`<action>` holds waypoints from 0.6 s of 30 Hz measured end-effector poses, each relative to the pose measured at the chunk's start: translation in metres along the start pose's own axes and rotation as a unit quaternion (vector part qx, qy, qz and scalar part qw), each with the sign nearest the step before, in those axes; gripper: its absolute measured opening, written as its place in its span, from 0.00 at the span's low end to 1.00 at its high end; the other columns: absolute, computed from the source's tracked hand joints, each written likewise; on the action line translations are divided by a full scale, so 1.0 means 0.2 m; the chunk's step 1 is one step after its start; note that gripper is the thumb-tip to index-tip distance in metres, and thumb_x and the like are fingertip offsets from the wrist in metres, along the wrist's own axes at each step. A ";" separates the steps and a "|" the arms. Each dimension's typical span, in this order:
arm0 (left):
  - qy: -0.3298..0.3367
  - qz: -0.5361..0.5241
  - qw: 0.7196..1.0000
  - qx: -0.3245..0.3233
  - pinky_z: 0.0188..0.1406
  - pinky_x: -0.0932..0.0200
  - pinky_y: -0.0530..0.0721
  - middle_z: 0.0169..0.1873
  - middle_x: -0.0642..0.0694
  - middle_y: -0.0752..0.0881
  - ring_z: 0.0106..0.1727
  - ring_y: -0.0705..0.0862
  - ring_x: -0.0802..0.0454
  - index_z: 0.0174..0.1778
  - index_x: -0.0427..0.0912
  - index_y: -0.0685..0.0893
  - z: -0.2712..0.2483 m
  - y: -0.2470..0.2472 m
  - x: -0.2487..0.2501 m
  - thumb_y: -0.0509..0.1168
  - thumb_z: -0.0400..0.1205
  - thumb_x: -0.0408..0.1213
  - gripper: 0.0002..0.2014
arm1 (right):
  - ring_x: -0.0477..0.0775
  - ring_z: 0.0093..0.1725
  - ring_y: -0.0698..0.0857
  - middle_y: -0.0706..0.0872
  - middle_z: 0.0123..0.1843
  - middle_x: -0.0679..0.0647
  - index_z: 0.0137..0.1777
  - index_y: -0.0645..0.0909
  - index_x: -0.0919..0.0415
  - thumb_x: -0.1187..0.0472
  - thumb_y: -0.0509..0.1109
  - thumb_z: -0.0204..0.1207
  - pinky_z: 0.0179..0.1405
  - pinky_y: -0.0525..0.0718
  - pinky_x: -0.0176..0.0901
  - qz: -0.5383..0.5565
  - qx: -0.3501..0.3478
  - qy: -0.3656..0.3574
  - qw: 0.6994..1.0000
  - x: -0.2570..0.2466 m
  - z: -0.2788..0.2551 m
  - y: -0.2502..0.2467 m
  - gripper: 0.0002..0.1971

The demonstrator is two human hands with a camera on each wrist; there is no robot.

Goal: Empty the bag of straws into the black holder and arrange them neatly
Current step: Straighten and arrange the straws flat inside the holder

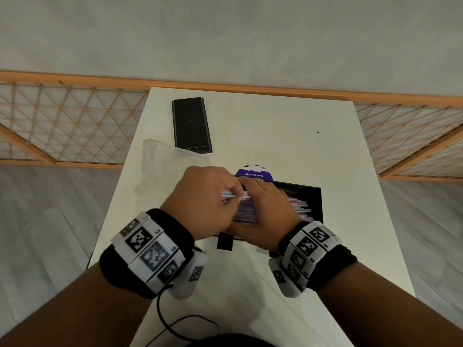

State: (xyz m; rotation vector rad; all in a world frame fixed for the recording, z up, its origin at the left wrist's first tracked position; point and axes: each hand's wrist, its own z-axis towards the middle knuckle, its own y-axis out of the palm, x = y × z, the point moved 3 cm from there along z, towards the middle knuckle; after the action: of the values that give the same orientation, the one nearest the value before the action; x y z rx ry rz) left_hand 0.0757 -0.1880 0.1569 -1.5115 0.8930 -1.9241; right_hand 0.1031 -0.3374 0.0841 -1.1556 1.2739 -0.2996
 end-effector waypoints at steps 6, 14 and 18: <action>-0.090 -0.152 0.983 0.044 0.40 0.53 0.90 0.36 0.54 0.92 0.38 0.90 0.53 0.35 0.48 0.90 -0.01 -0.05 -0.13 0.77 0.70 0.30 0.07 | 0.61 0.42 0.85 0.88 0.42 0.50 0.51 0.84 0.53 0.49 0.62 0.76 0.50 0.83 0.59 0.002 0.060 -0.015 0.998 -0.01 0.05 -0.01 0.13; -0.247 -0.094 0.961 0.076 0.38 0.63 0.78 0.34 0.58 0.87 0.40 0.84 0.59 0.34 0.49 0.86 -0.02 0.11 -0.23 0.77 0.77 0.44 0.09 | 0.60 0.49 0.79 0.84 0.50 0.55 0.58 0.81 0.58 0.53 0.67 0.81 0.51 0.81 0.57 -0.051 0.029 0.022 0.998 0.07 0.02 0.07 0.12; -0.202 -0.080 0.970 0.111 0.33 0.72 0.77 0.32 0.58 0.87 0.38 0.85 0.58 0.33 0.48 0.86 -0.01 0.06 -0.19 0.76 0.77 0.41 0.08 | 0.58 0.53 0.79 0.83 0.56 0.55 0.62 0.80 0.58 0.54 0.70 0.80 0.56 0.80 0.54 0.002 0.070 0.002 0.998 0.06 0.01 0.05 0.14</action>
State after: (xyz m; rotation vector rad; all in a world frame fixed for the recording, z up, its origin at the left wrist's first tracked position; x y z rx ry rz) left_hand 0.0820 -0.1667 0.1235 -1.7887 0.3736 -1.6635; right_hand 0.1037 -0.3400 0.0689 -1.0347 1.2391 -0.3827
